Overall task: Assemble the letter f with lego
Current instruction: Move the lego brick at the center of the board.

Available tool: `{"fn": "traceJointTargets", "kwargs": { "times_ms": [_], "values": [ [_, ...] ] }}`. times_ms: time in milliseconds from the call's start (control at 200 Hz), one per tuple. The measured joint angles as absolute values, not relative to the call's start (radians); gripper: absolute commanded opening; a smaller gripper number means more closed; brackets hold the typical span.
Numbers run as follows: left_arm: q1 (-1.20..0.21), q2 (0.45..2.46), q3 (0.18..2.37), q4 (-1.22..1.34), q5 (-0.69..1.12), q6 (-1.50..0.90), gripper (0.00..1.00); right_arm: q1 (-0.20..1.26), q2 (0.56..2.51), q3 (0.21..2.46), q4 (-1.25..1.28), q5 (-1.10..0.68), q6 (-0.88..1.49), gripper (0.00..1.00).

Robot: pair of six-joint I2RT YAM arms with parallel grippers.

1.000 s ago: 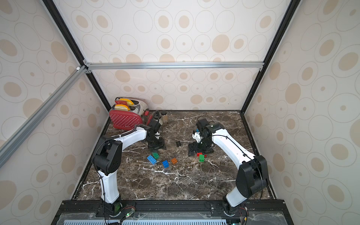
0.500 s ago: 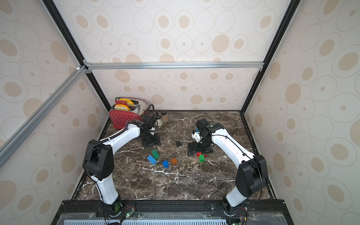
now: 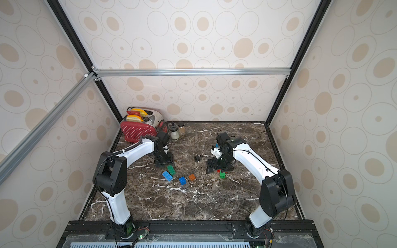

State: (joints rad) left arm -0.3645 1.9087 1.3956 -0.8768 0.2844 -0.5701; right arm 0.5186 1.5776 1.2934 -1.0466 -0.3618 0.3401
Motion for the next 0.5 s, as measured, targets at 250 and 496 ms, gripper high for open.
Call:
{"fn": "traceJointTargets", "kwargs": {
  "times_ms": [250, 496],
  "values": [
    [-0.364, 1.95, 1.391, -0.834, 0.331, -0.571, 0.63, 0.519, 1.578, 1.278, -1.037, -0.369, 0.34, 0.96],
    [-0.367, 1.959, 1.389, -0.803, 0.378, -0.587, 0.63, 0.519, 1.578, 1.277, -1.031, -0.369, 0.34, 0.96]
  ]
}}
